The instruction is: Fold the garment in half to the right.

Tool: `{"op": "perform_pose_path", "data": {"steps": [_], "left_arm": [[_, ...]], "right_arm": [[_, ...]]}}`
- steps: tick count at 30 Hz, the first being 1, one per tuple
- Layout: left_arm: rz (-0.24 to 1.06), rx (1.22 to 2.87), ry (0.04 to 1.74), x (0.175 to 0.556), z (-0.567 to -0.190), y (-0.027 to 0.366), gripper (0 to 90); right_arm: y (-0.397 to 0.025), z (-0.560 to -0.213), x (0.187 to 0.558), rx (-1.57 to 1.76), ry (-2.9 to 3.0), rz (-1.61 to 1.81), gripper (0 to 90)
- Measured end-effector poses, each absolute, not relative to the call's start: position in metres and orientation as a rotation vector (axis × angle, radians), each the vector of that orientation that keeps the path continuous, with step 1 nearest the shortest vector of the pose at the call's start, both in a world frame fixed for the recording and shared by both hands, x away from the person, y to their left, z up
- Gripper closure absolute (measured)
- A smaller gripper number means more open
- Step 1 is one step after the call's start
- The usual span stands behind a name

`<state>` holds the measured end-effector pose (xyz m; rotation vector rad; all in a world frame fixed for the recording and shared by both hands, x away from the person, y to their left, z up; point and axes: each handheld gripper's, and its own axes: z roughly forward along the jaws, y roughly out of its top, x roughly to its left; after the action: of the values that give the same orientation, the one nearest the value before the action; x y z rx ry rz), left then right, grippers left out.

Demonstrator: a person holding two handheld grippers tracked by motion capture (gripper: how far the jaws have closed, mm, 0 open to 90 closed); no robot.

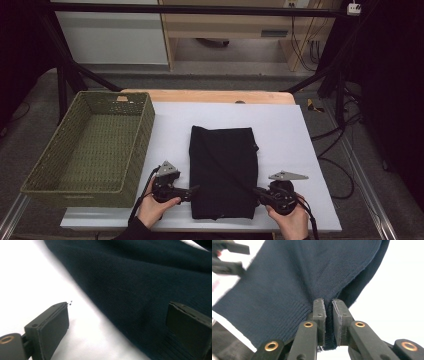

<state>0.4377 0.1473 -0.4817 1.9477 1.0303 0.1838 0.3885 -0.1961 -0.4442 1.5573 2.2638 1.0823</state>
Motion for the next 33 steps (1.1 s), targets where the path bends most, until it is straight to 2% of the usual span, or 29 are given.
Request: {"op": "perform_pose_path", "data": {"steps": [3, 6, 10, 12, 17, 22, 23, 28, 33], "left_arm": [[0.177, 1.953, 1.021, 0.435, -0.481, 0.145, 6.9], [0.183, 1.948, 1.019, 0.433, -0.479, 0.146, 7.4], [0.205, 1.944, 1.021, 0.434, -0.478, 0.148, 7.7], [0.209, 1.939, 1.023, 0.434, -0.478, 0.149, 7.7], [0.226, 1.918, 1.022, 0.436, -0.475, 0.156, 7.7], [0.239, 1.906, 1.015, 0.437, -0.473, 0.161, 7.7], [0.239, 1.906, 1.015, 0.437, -0.473, 0.161, 7.6], [0.244, 1.906, 1.016, 0.439, -0.472, 0.166, 7.6], [0.244, 1.907, 1.025, 0.441, -0.473, 0.169, 7.6]], "right_arm": [[-0.198, -0.455, 0.392, 1.515, 2.264, 1.106, 67.7], [-0.203, -0.449, 0.393, 1.437, 2.218, 1.179, 46.9], [-0.208, -0.437, 0.405, 1.344, 2.153, 1.283, 32.2], [-0.21, -0.433, 0.411, 1.334, 2.131, 1.284, 32.4], [-0.215, -0.421, 0.461, 1.282, 2.037, 1.317, 31.7], [-0.211, -0.423, 0.505, 1.294, 2.041, 1.27, 33.2], [-0.211, -0.423, 0.505, 1.294, 2.041, 1.27, 33.2], [-0.205, -0.44, 0.554, 1.338, 2.066, 1.204, 37.0], [-0.205, -0.452, 0.581, 1.38, 2.083, 1.164, 44.3]]}}
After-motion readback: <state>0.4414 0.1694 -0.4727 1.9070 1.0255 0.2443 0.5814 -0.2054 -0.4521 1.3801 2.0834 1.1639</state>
